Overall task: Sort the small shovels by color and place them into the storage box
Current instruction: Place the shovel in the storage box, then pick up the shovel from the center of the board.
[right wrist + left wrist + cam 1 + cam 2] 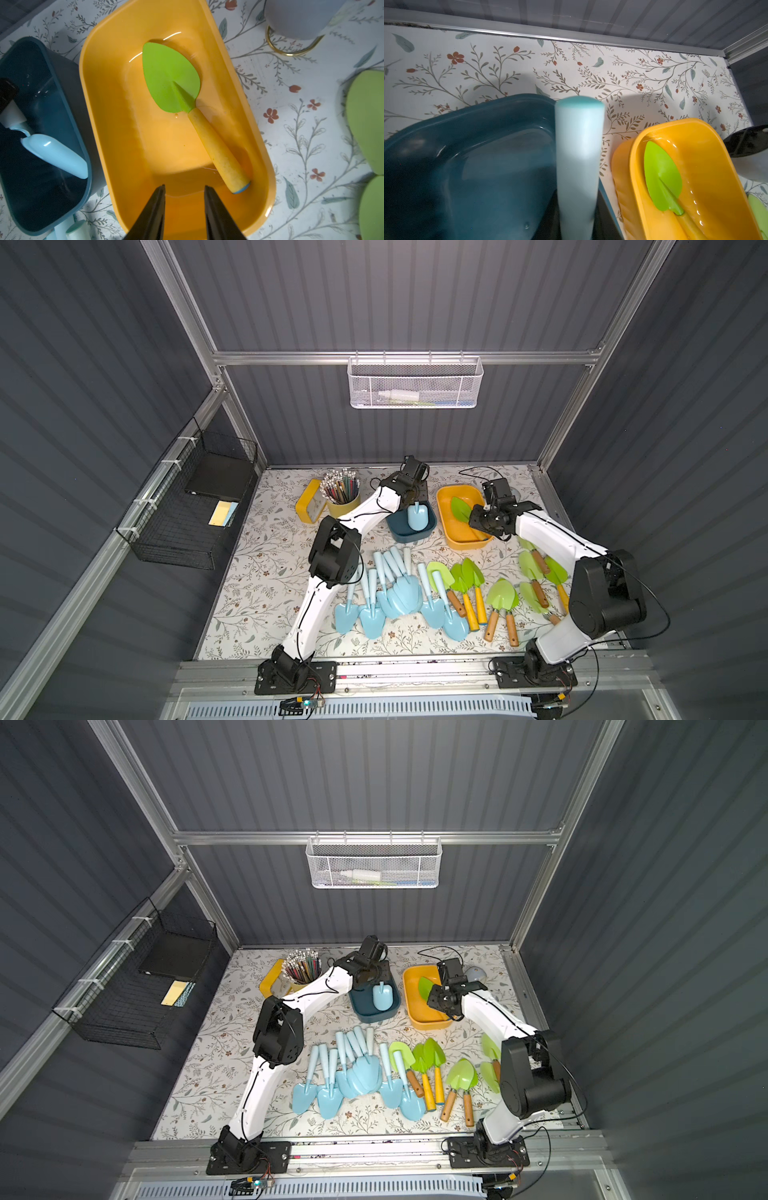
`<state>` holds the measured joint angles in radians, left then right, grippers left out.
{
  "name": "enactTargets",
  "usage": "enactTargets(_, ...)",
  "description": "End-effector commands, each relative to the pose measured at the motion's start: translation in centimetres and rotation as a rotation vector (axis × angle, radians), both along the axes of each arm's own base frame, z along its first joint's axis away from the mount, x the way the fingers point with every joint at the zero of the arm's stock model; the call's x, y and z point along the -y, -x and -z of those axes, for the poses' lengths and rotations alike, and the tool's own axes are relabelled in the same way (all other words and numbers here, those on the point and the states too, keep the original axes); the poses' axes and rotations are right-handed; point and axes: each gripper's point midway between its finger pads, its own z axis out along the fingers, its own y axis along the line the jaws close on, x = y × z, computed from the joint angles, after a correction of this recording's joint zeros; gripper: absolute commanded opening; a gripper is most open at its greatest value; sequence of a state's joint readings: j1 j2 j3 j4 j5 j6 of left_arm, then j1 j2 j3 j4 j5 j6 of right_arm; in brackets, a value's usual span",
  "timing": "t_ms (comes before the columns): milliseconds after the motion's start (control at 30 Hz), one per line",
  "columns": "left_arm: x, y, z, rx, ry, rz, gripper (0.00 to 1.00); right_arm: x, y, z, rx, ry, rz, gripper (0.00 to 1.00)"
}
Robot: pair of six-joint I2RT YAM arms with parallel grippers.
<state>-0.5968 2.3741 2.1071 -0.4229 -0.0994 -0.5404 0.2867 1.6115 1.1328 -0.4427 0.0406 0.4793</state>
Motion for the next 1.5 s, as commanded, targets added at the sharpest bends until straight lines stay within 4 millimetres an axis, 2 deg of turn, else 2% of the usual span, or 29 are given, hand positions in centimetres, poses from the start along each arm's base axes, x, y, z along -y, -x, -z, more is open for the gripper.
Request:
enactTargets(0, -0.3, 0.4, 2.8, -0.067, 0.025, 0.000, 0.00, 0.9, 1.6, 0.3, -0.025, 0.026, 0.001, 0.37)
enactTargets(33, -0.4, 0.5, 3.2, -0.076, 0.025, -0.002, 0.01, 0.9, 1.9, 0.4, -0.031, 0.025, -0.001, 0.37)
enactTargets(100, -0.4, 0.8, 3.6, -0.090, 0.035, -0.002, 0.12, 0.9, 2.7, 0.7, -0.042, 0.017, -0.008, 0.38)
enactTargets(200, -0.4, 1.3, 4.2, -0.109, 0.055, -0.001, 0.19, 1.0, 3.9, 1.2, -0.067, 0.014, -0.021, 0.38)
enactTargets(333, -0.7, 1.2, 4.5, -0.113, 0.059, -0.015, 0.43, 0.6, 5.6, 1.9, -0.116, -0.007, -0.062, 0.41)
enactTargets(433, -0.4, 0.6, 3.7, -0.094, 0.070, -0.017, 0.59, 0.3, 7.1, 2.3, -0.166, -0.031, -0.085, 0.41)
enactTargets(567, 0.3, -0.7, 0.3, -0.021, 0.112, -0.016, 0.63, 0.6, 10.0, 2.9, -0.236, -0.040, -0.097, 0.41)
enactTargets(667, -0.1, -0.1, -2.1, 0.019, 0.139, -0.014, 0.63, 0.7, 12.5, 3.4, -0.292, -0.058, -0.096, 0.41)
enactTargets(800, -0.8, -0.6, -6.9, 0.164, 0.216, -0.051, 0.67, 0.4, 15.9, 4.0, -0.359, -0.082, -0.107, 0.41)
enactTargets(867, -1.0, -0.6, -7.8, 0.187, 0.228, -0.064, 0.68, 0.4, 17.4, 4.3, -0.385, -0.071, -0.112, 0.41)
enactTargets(1100, -0.7, -1.6, -7.1, 0.183, 0.175, -0.058, 0.72, -0.4, 20.9, 6.0, -0.459, -0.099, -0.134, 0.41)
enactTargets(1333, -0.4, -1.9, -7.0, 0.181, 0.185, -0.054, 0.75, -1.2, 21.5, 7.9, -0.489, -0.130, -0.124, 0.40)
enactTargets(1467, -0.6, -1.9, -7.0, 0.182, 0.177, -0.066, 0.77, -1.0, 21.8, 9.5, -0.516, -0.109, -0.116, 0.37)
